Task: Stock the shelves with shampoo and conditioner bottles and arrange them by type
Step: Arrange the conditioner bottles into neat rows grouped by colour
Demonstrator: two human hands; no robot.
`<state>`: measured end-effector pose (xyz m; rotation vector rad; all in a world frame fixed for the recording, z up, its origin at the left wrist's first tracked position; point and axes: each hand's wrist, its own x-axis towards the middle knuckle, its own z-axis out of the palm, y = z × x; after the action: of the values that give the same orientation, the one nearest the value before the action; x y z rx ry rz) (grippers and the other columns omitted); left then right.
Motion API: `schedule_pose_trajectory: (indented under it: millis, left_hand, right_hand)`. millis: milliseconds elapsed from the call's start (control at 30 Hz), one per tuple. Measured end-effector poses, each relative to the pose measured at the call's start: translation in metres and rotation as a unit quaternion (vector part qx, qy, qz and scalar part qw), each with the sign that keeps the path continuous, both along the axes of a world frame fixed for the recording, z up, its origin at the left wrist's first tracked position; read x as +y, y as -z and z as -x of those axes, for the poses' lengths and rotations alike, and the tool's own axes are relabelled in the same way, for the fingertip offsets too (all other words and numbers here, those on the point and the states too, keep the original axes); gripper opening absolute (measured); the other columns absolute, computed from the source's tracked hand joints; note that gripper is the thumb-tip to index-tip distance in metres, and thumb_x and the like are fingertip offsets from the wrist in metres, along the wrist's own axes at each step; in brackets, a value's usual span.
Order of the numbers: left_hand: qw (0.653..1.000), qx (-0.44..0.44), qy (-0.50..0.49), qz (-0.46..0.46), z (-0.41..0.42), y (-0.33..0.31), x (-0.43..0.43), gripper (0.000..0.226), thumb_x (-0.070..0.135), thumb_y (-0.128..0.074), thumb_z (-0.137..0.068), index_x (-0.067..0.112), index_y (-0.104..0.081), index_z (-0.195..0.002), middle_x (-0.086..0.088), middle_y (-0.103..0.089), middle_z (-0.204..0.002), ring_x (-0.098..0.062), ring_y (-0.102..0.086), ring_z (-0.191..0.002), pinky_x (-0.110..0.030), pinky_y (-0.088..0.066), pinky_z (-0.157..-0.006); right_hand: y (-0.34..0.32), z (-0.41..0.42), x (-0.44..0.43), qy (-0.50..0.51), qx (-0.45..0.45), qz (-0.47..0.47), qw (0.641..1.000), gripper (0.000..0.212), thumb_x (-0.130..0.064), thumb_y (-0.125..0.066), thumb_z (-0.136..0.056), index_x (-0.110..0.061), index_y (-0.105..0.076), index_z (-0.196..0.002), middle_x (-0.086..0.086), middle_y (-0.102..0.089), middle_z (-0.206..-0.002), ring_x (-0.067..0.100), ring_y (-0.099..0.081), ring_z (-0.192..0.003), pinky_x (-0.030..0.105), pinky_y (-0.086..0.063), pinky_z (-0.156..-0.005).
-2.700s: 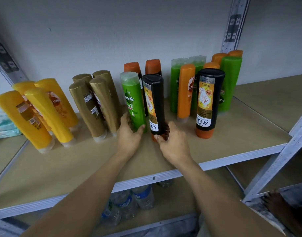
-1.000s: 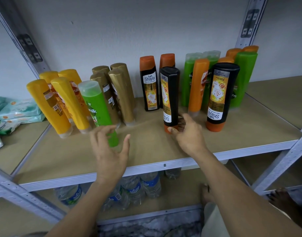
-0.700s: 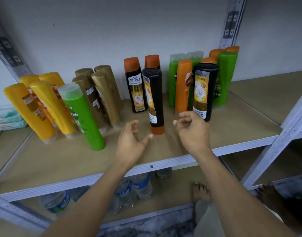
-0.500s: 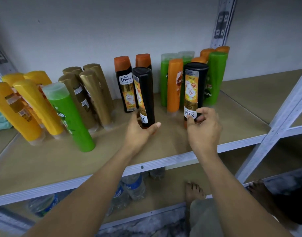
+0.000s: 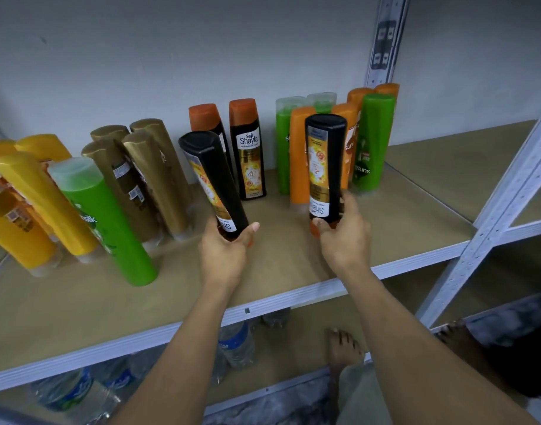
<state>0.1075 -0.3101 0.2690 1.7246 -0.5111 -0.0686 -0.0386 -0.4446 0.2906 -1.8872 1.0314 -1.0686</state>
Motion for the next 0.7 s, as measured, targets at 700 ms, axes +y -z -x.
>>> schedule_pose_trajectory:
  millis: [700]
  left_hand:
    - [0.995,-0.012,-0.068,0.075,-0.015,0.014,-0.004,0.067,0.027,-0.085,-0.08,0.044,-0.044,-0.129,0.032,-0.061,-0.104,0.021,-0.056,-0.095,-0.02,-0.047,-0.089]
  right_hand:
    - [0.008,-0.123,-0.001,-0.057,0.018,0.114,0.992,0.068,-0.025,-0.08,-0.086,-0.017,-0.048,-0.145,0.008,-0.066,-0.131,0.026,-0.063,-0.12,0.039,-0.056,-0.091]
